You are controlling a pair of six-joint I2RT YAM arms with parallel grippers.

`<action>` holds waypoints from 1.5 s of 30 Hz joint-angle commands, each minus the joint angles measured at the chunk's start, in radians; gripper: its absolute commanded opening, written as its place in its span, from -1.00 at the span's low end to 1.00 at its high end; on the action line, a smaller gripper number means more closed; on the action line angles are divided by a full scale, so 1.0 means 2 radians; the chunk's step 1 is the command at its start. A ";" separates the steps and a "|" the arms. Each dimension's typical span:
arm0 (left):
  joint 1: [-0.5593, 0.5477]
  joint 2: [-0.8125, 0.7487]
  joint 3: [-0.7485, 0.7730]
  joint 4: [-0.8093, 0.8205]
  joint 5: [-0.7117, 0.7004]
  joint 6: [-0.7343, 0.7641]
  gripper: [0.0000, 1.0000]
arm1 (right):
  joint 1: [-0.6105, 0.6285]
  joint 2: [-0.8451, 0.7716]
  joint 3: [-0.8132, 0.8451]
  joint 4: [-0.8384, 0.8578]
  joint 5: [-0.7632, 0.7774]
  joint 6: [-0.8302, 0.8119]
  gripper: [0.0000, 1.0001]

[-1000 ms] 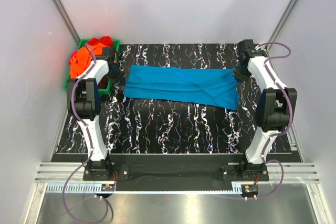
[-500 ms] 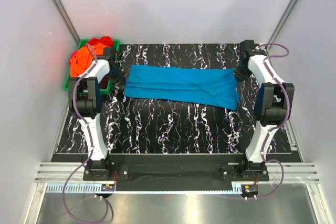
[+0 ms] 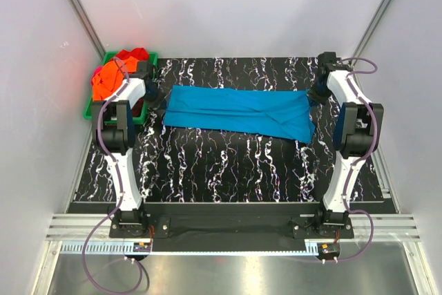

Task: Fold and stack the t-shirts
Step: Fold the tshirt

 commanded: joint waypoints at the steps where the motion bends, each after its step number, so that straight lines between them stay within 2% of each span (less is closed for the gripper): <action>1: 0.000 0.003 0.025 -0.006 -0.034 -0.003 -1.00 | -0.001 0.003 0.016 0.005 -0.013 -0.006 -1.00; 9: 0.000 0.012 0.033 0.004 -0.023 -0.002 -1.00 | -0.004 0.017 0.039 0.004 -0.012 -0.012 -1.00; 12: 0.000 0.003 0.036 0.027 0.007 0.000 -0.97 | -0.005 0.035 0.070 -0.001 -0.040 -0.013 -1.00; 13: 0.000 0.000 0.039 0.040 0.014 0.000 -0.72 | -0.005 0.042 0.081 -0.002 -0.051 -0.015 -1.00; 16: 0.001 0.000 0.062 0.026 0.017 -0.003 -0.57 | -0.007 0.073 0.127 -0.009 -0.086 -0.005 -0.92; 19: 0.000 -0.001 0.076 0.018 0.012 -0.005 -0.23 | -0.012 0.100 0.172 -0.013 -0.108 0.011 -0.78; 21: 0.001 -0.006 0.082 0.021 0.019 -0.006 -0.11 | -0.019 0.106 0.186 -0.021 -0.119 0.035 -0.65; 22: 0.001 -0.012 0.085 0.023 0.026 -0.005 -0.09 | -0.023 0.105 0.188 -0.031 -0.120 0.041 -0.51; 26: 0.000 -0.019 0.092 0.013 0.044 -0.001 -0.02 | -0.030 0.079 0.190 -0.080 -0.068 0.062 -0.32; 29: -0.012 -0.029 0.076 0.010 0.056 0.018 -0.01 | -0.029 0.051 0.170 -0.108 -0.051 0.054 -0.25; 32: -0.019 -0.045 0.054 -0.009 0.061 0.059 -0.01 | -0.030 0.004 0.094 -0.104 -0.068 0.016 -0.20; 34: -0.024 -0.060 0.020 -0.006 0.065 0.073 -0.01 | -0.029 -0.016 0.059 -0.091 -0.096 -0.008 -0.21; 36: -0.032 -0.085 -0.006 -0.001 0.069 0.084 -0.01 | -0.029 -0.027 0.027 -0.117 -0.126 -0.025 -0.28; 39: -0.040 -0.105 -0.051 -0.002 0.076 0.094 -0.01 | -0.029 -0.064 -0.047 -0.115 -0.127 -0.019 -0.30; 43: -0.041 -0.136 -0.119 0.009 0.075 0.099 0.01 | -0.035 -0.127 -0.136 -0.075 -0.130 0.011 -0.03; 45: -0.041 -0.154 -0.153 0.022 0.078 0.102 0.07 | -0.038 -0.134 -0.169 -0.056 -0.165 0.025 0.00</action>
